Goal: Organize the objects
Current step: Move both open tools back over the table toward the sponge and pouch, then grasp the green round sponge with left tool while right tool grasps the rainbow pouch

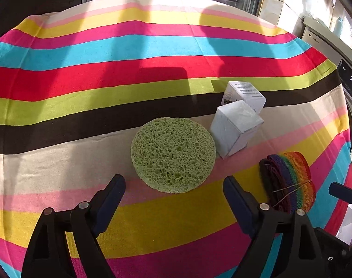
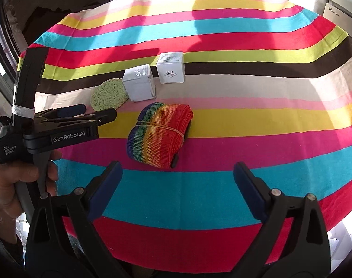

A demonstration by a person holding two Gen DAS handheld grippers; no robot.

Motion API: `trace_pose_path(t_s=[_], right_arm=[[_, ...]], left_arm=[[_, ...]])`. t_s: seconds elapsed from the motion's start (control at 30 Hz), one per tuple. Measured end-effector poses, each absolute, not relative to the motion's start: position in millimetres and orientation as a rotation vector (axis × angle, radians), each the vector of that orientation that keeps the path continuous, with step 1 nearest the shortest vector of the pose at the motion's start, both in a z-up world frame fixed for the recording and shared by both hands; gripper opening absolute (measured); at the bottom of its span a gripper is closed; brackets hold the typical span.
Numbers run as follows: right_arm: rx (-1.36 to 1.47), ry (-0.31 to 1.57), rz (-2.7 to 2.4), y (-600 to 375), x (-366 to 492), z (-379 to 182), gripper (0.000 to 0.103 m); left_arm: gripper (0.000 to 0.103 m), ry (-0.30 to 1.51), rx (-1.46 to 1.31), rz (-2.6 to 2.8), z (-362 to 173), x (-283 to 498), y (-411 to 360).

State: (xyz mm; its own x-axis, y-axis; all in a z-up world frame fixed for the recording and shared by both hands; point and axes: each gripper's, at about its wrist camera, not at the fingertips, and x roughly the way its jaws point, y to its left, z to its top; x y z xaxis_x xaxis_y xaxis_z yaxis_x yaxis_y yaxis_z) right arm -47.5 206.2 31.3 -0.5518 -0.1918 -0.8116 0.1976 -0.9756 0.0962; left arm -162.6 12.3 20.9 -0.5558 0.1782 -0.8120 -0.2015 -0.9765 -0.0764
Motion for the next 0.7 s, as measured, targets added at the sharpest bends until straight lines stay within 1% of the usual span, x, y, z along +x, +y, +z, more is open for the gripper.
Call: trace_pose_path(t_s=[0.27,0.37,0.43,0.7], right_arm=[[1.387,0.024,-2.599,188.2,-69.8,21.7,0.098],[1.400,0.026,-2.619,185.0,-80.9,17.7,0.098],[1.404,0.042,-2.633,181.9,-86.5,15.7,0.098],[1.411,0.083,-2.691,175.5,-102.8,6.3,0.098]], left_arm=[[0.088,0.144,-1.304,2.622,18.0,-177.8,16.3],[0.087,0.143,-1.298,2.623,17.4,-183.7,18.4],[0.081,0.147,-1.288,2.624,18.1,-184.7,19.6],[0.081,0.134,-1.297,2.645,18.6,-170.1,18.2]])
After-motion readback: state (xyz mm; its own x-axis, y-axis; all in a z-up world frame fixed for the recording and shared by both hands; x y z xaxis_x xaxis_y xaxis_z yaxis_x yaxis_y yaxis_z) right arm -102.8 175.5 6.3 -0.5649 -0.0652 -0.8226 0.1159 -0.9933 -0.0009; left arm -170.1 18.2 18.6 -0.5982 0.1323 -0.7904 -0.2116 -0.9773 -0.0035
